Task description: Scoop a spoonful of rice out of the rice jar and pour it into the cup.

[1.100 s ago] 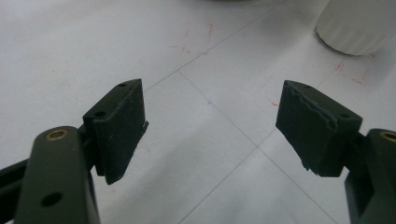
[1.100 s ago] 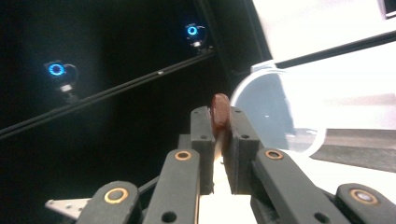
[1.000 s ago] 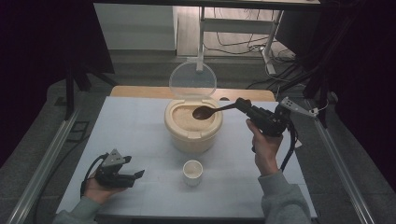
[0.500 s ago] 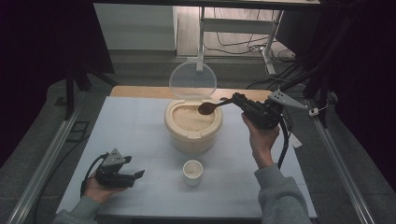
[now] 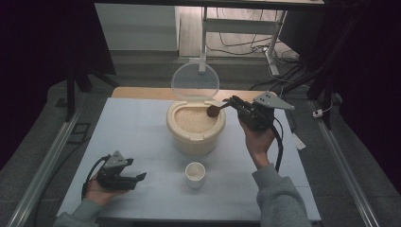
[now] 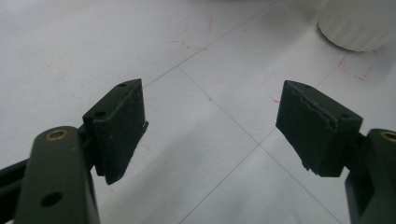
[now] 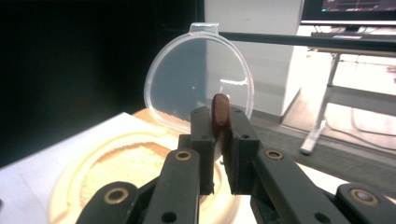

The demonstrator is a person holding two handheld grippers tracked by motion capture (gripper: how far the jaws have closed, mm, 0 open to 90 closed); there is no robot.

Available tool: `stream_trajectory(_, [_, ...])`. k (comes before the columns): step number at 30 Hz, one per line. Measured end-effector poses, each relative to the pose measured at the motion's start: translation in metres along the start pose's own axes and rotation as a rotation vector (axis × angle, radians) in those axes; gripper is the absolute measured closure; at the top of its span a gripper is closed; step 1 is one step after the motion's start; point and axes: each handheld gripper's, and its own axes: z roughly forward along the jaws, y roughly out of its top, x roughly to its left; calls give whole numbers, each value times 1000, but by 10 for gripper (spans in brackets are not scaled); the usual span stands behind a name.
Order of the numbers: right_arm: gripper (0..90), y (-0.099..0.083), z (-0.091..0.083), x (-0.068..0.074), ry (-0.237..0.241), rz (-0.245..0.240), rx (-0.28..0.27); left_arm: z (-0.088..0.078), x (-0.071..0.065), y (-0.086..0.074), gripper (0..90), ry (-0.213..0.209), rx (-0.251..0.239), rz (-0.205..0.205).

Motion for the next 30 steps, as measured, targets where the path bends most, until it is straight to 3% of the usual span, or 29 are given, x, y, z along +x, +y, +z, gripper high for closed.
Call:
stream_trajectory(4, [831, -2, 4, 4, 5, -6, 31, 0, -1, 0, 233, 2, 2, 4])
stream_trajectory(7, [831, -5, 8, 4, 15, 33, 47, 0, -1, 0, 233, 2, 3, 6])
stream_trajectory(8, [832, -7, 10, 3, 25, 58, 53, 0, -1, 0, 234, 2, 2, 6])
stream_trajectory(9, [832, -12, 13, 1, 46, 116, 64, 0, -1, 0, 233, 2, 2, 5])
stream_trajectory(10, [832, -12, 13, 1, 46, 116, 64, 0, -1, 0, 233, 1, 3, 6])
stream_trajectory(13, [832, -21, 19, -3, 78, 221, 79, 1, -1, 0, 234, 1, 5, 6])
stream_trajectory(14, [832, -21, 19, -3, 78, 221, 79, 1, -1, 0, 234, 0, 5, 6])
stream_trajectory(15, [831, -25, 21, -6, 90, 277, 79, 1, -1, 0, 234, 0, 5, 8])
stream_trajectory(16, [831, -25, 21, -6, 90, 277, 79, 1, -1, 1, 234, 0, 5, 8])
stream_trajectory(17, [829, -27, 21, -7, 97, 309, 79, 1, -1, 1, 234, 0, 6, 9])
stream_trajectory(18, [826, -31, 23, -10, 108, 372, 76, 2, -1, 1, 234, 0, 6, 9])
stream_trajectory(20, [825, -32, 23, -11, 113, 394, 76, 2, -1, 1, 234, 0, 6, 9])
stream_trajectory(21, [820, -33, 24, -12, 121, 433, 77, 2, -1, 1, 233, 0, 5, 9])
stream_trajectory(22, [820, -33, 24, -12, 121, 433, 77, 2, -1, 1, 233, 0, 6, 9])
stream_trajectory(23, [815, -34, 24, -13, 129, 476, 79, 2, -1, 1, 234, 0, 6, 9])
stream_trajectory(27, [815, -34, 24, -14, 121, 511, 84, 2, -1, 1, 233, -1, 7, 11])
stream_trajectory(29, [819, -36, 23, -17, 138, 581, 70, 2, -1, 1, 234, -1, 4, 10])
stream_trajectory(30, [819, -36, 23, -17, 138, 581, 70, 1, -1, 1, 234, -1, 4, 10])
